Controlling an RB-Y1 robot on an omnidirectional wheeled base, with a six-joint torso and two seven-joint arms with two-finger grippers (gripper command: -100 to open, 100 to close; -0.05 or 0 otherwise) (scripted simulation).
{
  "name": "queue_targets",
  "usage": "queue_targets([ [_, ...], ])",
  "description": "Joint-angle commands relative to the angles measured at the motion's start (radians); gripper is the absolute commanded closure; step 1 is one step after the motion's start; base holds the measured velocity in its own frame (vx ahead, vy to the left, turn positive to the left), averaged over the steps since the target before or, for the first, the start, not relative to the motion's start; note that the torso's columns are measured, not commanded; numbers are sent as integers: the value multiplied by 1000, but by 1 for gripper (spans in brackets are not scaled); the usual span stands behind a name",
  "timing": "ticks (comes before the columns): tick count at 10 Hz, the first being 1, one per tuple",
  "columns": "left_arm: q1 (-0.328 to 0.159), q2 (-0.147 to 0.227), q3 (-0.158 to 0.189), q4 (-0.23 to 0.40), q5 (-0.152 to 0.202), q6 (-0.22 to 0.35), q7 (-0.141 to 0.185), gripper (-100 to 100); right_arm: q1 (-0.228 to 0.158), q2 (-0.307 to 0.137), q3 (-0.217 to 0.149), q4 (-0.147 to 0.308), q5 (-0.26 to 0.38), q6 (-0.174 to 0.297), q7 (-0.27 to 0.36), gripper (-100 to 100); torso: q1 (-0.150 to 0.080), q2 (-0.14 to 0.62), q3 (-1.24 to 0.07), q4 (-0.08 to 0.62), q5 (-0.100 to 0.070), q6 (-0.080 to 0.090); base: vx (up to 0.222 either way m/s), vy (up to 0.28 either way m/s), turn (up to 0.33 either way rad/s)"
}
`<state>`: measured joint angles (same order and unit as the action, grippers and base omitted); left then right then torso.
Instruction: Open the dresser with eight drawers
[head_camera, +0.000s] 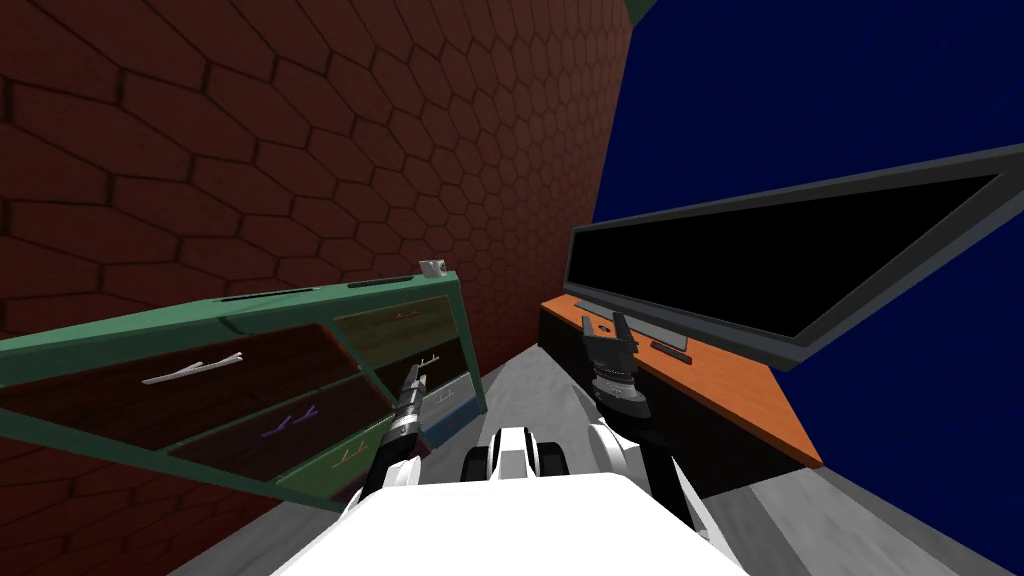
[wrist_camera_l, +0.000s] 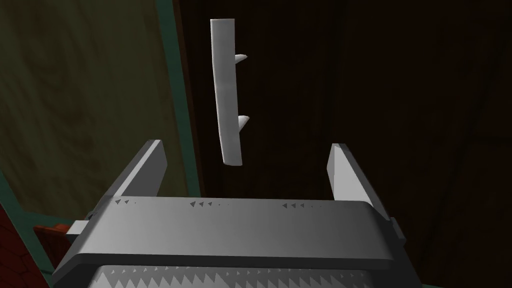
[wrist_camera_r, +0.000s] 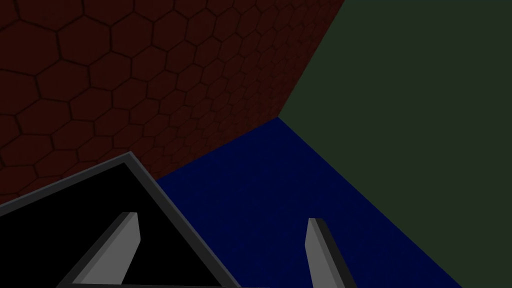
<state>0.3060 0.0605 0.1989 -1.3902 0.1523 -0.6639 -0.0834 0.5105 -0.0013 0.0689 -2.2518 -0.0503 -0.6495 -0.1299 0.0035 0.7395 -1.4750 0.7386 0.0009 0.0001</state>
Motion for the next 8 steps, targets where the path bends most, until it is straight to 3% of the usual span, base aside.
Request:
queue_targets([
  [1, -9, 6, 6, -9, 3, 18, 0, -100, 0, 0, 0, 0, 0, 0, 0, 0, -2, -2, -2, -1, 0, 0, 30, -1, -3],
  [2, 3, -2, -2, 6, -1, -6, 1, 100, 0, 0, 0, 0, 0, 0, 0, 0, -3, -1, -1, -1, -1, 0, -28, 8, 19],
  [8, 7, 4, -4, -37, 0, 31, 0, 100, 0, 0, 0, 0, 0, 0, 0, 0, -5, 0, 0, 0, -1, 0, -108, -73, 14],
])
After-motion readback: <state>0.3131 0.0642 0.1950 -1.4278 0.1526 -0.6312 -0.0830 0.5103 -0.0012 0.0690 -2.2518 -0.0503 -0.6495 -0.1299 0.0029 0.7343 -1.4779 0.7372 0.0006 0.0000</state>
